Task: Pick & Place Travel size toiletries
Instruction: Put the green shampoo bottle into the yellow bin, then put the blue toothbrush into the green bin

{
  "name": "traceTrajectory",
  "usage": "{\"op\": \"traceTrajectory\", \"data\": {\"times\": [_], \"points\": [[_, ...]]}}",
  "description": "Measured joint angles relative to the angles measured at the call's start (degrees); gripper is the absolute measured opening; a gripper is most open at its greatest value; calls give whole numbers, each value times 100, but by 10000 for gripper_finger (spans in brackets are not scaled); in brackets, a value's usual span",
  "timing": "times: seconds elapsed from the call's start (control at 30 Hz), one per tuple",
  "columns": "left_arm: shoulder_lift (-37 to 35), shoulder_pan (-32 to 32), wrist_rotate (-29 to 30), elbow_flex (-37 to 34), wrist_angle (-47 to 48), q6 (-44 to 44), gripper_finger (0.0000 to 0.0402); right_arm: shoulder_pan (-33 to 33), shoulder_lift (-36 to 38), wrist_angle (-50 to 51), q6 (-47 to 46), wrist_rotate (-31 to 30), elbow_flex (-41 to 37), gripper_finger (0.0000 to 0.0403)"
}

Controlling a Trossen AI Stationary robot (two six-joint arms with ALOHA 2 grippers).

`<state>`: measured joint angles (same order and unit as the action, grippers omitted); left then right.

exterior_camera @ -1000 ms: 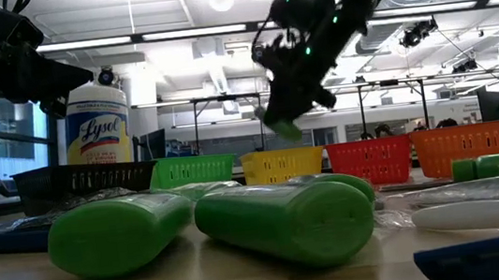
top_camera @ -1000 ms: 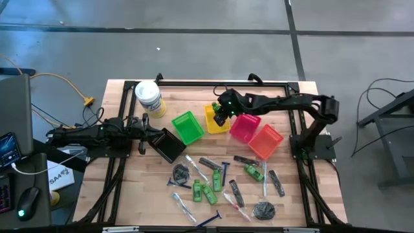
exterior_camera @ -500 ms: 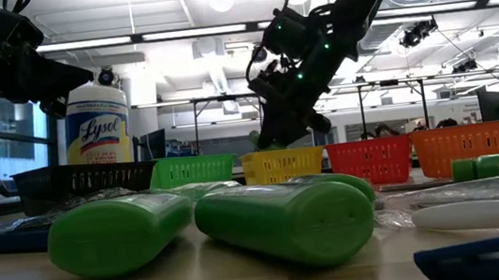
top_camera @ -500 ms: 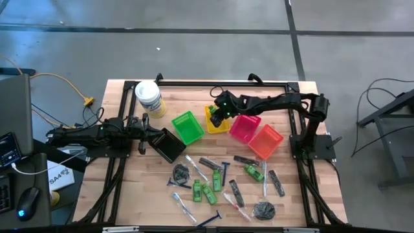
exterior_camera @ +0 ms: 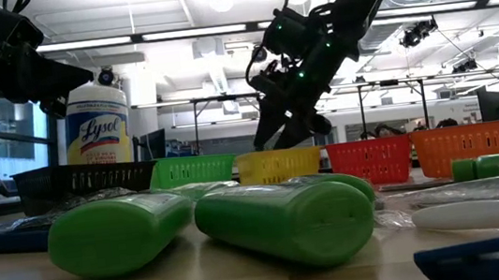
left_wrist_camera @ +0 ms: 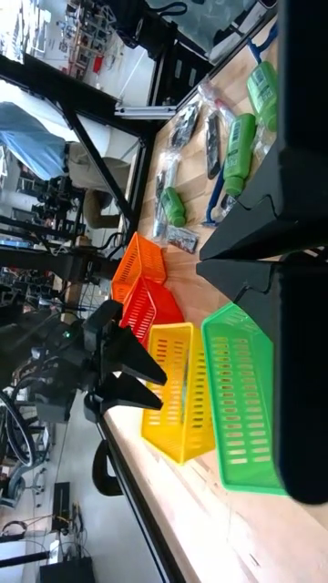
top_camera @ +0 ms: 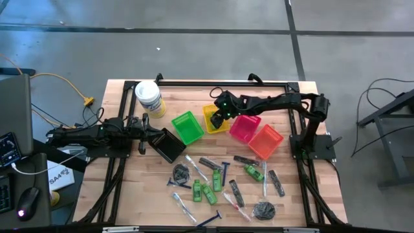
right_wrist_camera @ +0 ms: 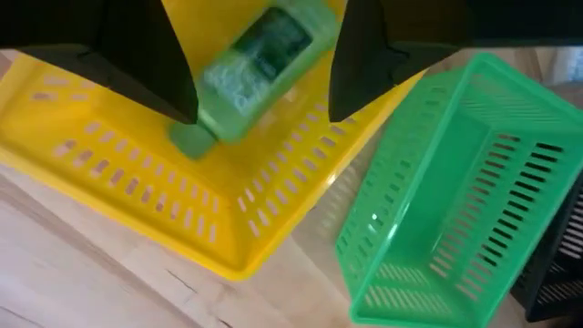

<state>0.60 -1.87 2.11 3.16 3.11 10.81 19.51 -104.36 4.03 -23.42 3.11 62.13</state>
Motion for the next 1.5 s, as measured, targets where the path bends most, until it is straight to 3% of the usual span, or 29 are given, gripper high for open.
{"op": "traceTrajectory", "data": {"times": [0.2, 0.33, 0.53, 0.8, 1.07, 1.23, 1.33, 1.5], "points": [[0, 2, 0, 0, 0, 0, 0, 2, 122, -43, 86, -5, 0, 244], [0, 2, 2, 0, 0, 0, 0, -32, 575, -101, 551, 24, -4, 236], [0, 0, 0, 0, 0, 20, 0, -645, 2138, -883, 1504, -95, -196, 209], [0, 1, 2, 0, -2, 4, 0, -2203, 4466, -440, 2837, -1644, -512, 119], [0, 1, 2, 0, -2, 2, 0, -3345, 6634, -422, 2977, -2243, -2125, 12], [0, 0, 7, 0, -2, 2, 0, -3684, 8061, -1179, 3033, -1466, -3662, 8], [0, 1, 13, 0, -4, 2, 0, -3773, 8911, -1698, 3049, -1703, -4555, 4], [0, 0, 16, 0, -5, 2, 0, -3766, 9677, -2047, 3082, -1759, -5469, 3]]}}
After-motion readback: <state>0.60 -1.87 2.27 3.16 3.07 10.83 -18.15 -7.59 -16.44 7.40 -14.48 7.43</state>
